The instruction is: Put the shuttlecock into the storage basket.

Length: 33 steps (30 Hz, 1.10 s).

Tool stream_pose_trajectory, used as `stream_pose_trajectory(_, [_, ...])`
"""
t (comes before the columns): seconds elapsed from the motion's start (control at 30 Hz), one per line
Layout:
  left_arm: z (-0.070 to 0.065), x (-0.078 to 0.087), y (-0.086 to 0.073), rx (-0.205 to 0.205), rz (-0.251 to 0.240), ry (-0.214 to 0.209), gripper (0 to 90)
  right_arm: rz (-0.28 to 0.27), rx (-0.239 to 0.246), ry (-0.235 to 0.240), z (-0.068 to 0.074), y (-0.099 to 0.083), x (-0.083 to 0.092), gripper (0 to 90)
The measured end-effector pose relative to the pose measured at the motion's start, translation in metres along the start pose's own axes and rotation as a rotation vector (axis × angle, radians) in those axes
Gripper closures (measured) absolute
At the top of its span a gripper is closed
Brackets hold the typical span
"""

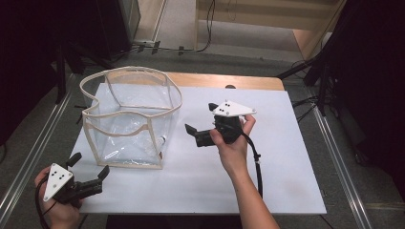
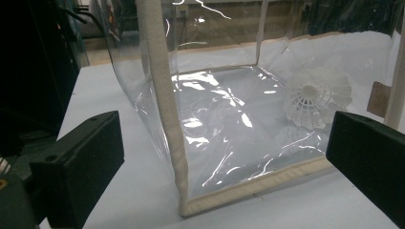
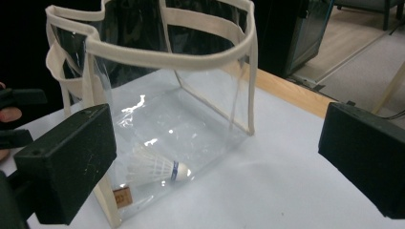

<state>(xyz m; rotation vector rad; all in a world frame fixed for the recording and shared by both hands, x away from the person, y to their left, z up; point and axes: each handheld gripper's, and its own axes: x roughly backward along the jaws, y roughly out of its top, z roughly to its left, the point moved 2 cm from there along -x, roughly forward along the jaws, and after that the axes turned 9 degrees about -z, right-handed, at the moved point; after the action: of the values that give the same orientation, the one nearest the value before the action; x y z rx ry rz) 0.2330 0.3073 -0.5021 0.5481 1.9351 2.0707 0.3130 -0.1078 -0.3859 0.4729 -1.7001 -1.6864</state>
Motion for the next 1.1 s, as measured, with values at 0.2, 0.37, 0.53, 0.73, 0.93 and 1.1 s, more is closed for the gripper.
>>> stream_pose_trajectory(0.2, [-0.001,0.000,0.000,-0.001,0.001,0.002,0.0,0.011,-0.011,-0.018,-0.007,-0.013,0.009,0.0])
stream_pose_trajectory(0.37, [0.000,0.000,0.000,-0.002,0.002,0.002,0.0,0.023,-0.013,-0.031,-0.011,-0.023,0.014,0.0])
stream_pose_trajectory(0.53, [0.000,0.000,0.000,-0.002,0.001,0.001,0.0,0.031,-0.027,-0.044,-0.015,-0.032,0.019,0.0])
stream_pose_trajectory(0.73, [0.000,0.000,0.000,-0.001,0.000,0.002,0.0,0.036,-0.036,-0.054,-0.020,-0.041,0.024,0.0])
stream_pose_trajectory(0.93, [0.000,0.000,0.000,0.000,0.001,0.003,0.0,0.043,-0.046,-0.056,-0.023,-0.051,0.029,0.0])
stream_pose_trajectory(1.1, [0.000,0.000,0.000,0.001,0.001,0.002,0.0,0.050,-0.052,-0.068,-0.027,-0.057,0.034,0.0])
